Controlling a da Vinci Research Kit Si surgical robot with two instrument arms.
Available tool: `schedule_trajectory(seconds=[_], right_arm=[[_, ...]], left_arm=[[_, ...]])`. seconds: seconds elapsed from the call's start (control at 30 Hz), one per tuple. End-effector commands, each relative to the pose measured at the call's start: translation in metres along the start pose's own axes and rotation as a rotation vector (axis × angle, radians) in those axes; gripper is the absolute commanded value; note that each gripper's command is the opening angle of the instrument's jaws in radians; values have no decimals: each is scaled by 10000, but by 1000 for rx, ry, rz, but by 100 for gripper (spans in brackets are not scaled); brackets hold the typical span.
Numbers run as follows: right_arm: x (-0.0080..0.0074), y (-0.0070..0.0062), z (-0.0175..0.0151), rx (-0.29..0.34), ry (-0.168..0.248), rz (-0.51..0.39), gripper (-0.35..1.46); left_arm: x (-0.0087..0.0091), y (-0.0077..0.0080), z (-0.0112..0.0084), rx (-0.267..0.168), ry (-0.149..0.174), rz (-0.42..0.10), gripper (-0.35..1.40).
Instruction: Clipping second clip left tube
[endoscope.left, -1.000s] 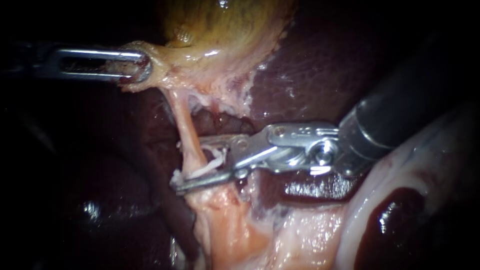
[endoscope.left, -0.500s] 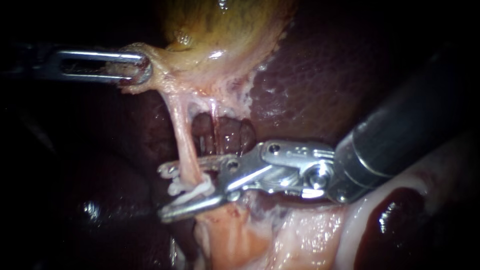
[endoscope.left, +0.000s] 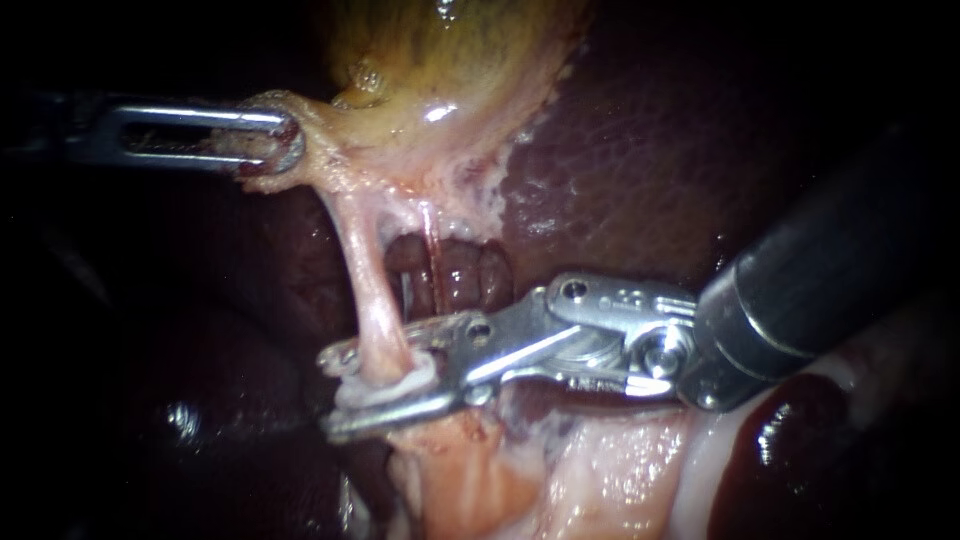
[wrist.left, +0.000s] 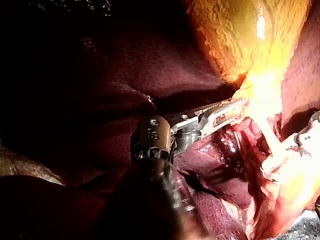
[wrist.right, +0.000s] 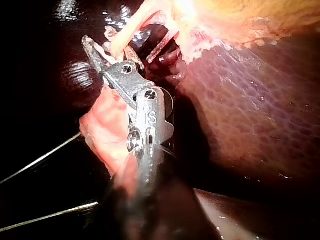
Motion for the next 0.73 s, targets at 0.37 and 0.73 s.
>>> schedule_trajectory(seconds=[0.37, 0.73], right_arm=[[-1, 1, -2, 9, -33, 133, -35], [-3, 1, -2, 20, -50, 135, -35]], left_arm=[[0, 0, 1, 0, 0, 0, -35], [0, -1, 2, 0, 0, 0, -35]])
